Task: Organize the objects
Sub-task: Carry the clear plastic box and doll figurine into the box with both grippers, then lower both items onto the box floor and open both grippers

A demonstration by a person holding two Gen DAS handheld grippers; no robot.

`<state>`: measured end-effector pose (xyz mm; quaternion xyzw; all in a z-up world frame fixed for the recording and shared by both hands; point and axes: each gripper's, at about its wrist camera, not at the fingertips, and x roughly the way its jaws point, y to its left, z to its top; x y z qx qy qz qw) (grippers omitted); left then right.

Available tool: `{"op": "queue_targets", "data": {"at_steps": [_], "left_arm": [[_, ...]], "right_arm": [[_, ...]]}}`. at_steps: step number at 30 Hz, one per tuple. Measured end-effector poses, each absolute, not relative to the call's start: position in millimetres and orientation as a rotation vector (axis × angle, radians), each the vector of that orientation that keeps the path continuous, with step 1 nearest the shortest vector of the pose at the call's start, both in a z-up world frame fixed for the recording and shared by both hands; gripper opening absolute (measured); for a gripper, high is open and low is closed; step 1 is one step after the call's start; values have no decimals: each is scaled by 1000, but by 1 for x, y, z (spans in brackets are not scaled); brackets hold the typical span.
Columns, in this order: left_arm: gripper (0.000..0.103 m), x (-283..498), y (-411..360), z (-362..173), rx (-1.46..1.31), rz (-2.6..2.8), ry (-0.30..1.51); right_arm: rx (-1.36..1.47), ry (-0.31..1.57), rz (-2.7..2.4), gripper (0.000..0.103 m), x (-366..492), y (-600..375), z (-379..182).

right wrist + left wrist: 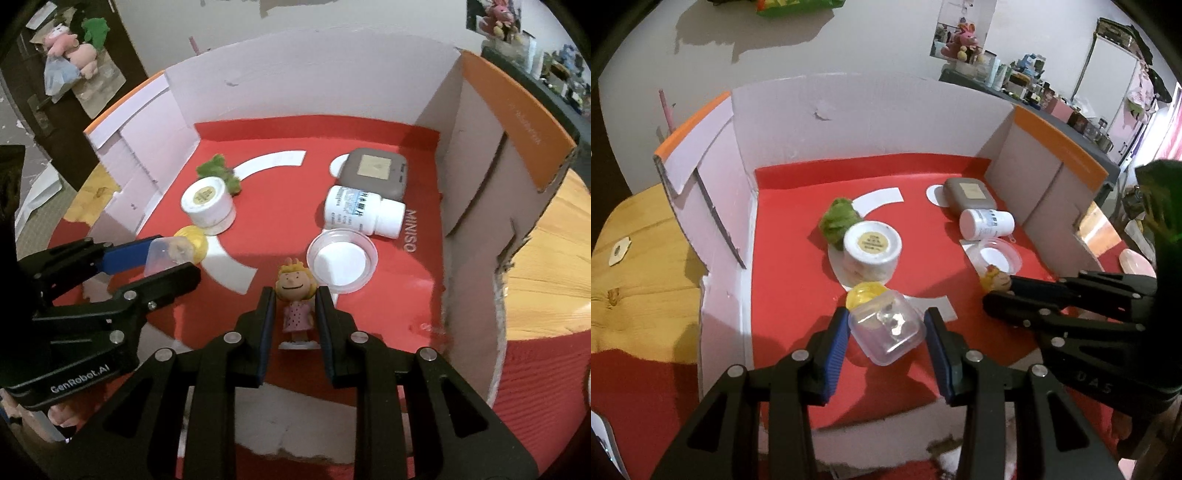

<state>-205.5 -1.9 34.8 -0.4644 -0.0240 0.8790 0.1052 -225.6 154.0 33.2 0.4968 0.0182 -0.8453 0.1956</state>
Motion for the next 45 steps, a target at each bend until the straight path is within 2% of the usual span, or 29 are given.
{"op": "queue_targets", "data": {"at_steps": [45], "left_arm": [[46,-188,-5,42,-1340,2596,-140]], "right_arm": [[1355,3,-2382,23,-210,155,44]]}}
